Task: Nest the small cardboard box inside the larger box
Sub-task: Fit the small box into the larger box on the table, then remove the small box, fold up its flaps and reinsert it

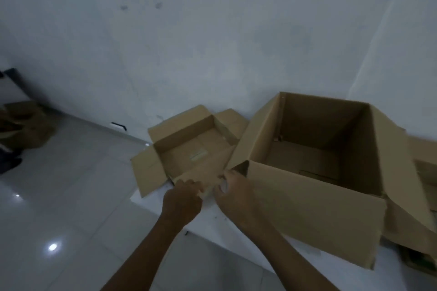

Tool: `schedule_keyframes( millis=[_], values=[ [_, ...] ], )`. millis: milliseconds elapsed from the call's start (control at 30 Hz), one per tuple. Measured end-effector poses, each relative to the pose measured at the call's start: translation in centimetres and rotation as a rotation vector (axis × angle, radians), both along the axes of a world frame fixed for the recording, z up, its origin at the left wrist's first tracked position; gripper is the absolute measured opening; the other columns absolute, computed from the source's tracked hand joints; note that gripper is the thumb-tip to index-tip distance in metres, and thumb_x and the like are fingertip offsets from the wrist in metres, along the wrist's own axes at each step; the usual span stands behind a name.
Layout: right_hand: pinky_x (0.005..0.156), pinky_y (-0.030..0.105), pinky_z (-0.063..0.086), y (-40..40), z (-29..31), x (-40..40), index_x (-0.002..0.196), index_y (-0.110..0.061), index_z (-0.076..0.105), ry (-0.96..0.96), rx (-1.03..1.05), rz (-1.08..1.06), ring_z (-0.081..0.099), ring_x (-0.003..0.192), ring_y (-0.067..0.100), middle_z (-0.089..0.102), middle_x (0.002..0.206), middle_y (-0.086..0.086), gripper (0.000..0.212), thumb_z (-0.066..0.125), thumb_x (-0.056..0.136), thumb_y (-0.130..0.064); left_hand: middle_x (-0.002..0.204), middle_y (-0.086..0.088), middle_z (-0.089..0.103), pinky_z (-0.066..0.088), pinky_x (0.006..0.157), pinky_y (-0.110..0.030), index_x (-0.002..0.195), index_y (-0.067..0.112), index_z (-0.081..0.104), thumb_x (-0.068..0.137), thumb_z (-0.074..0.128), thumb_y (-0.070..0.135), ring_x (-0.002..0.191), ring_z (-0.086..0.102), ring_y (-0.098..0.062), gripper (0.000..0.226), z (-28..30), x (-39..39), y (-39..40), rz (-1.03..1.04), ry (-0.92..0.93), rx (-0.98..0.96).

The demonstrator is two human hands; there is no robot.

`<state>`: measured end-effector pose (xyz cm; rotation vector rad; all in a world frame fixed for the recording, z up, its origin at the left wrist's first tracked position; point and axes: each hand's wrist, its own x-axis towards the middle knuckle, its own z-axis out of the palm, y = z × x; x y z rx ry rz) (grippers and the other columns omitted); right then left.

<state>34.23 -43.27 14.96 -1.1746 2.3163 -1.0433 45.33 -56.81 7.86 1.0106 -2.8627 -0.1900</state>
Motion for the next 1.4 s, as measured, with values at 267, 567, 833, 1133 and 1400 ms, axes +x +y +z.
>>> schedule_keyframes(
  millis=[267, 567, 833, 1133, 1400],
  values=[
    [0.054, 0.011, 0.046, -9.8, -9.5, 2.5, 0.088, 0.0, 0.062, -0.306, 0.182, -0.191, 0.059, 0.068, 0.014, 0.063, 0.086, 0.007, 0.013, 0.058, 0.088, -0.012, 0.144, 0.001, 0.048, 0.048, 0.094, -0.036, 0.131, 0.025, 0.057, 0.096, 0.05, 0.027, 0.124, 0.045, -0.022, 0.036, -1.7, 2.7, -13.8, -0.094, -0.206, 0.177],
    [0.091, 0.034, 0.049, -22.2, -15.1, 2.9, 0.121, 0.002, 0.052, -0.433, 0.27, -0.655, 0.058, 0.108, 0.032, 0.059, 0.122, 0.017, 0.041, 0.053, 0.092, -0.027, 0.147, 0.003, 0.046, 0.049, 0.098, -0.042, 0.139, 0.029, 0.051, 0.1, 0.042, 0.022, 0.134, 0.043, -0.022, 0.041, -7.9, 1.4, -28.9, -0.404, -0.26, 0.182],
    [0.096, 0.041, 0.046, -27.3, -18.3, 4.7, 0.126, 0.0, 0.046, -0.198, 0.414, -0.712, 0.048, 0.119, 0.034, 0.047, 0.128, 0.019, 0.053, 0.051, 0.09, -0.037, 0.114, 0.008, 0.067, 0.046, 0.093, -0.045, 0.11, 0.031, 0.07, 0.09, 0.032, 0.057, 0.109, 0.06, -0.021, 0.049, -11.8, 1.0, -34.9, -0.581, -0.21, 0.057],
    [0.105, 0.049, 0.043, -25.4, -19.5, 3.3, 0.146, -0.004, 0.027, -0.082, 0.494, -0.514, 0.036, 0.138, 0.032, 0.031, 0.152, 0.015, 0.058, 0.041, 0.096, -0.03, 0.107, 0.003, 0.066, 0.046, 0.099, -0.042, 0.105, 0.035, 0.071, 0.087, 0.047, 0.058, 0.108, 0.052, -0.026, 0.038, -12.9, 3.2, -30.9, -0.327, -0.103, 0.173],
    [0.101, 0.046, 0.047, -22.4, -19.2, 0.1, 0.143, -0.008, 0.032, 0.0, 0.583, -0.529, 0.044, 0.13, 0.029, 0.039, 0.147, 0.009, 0.053, 0.045, 0.097, -0.03, 0.121, 0.0, 0.06, 0.038, 0.108, -0.044, 0.118, 0.035, 0.067, 0.091, 0.047, 0.06, 0.122, 0.037, -0.028, 0.042, -12.3, 0.7, -24.7, -0.139, -0.122, 0.336]
  ],
)
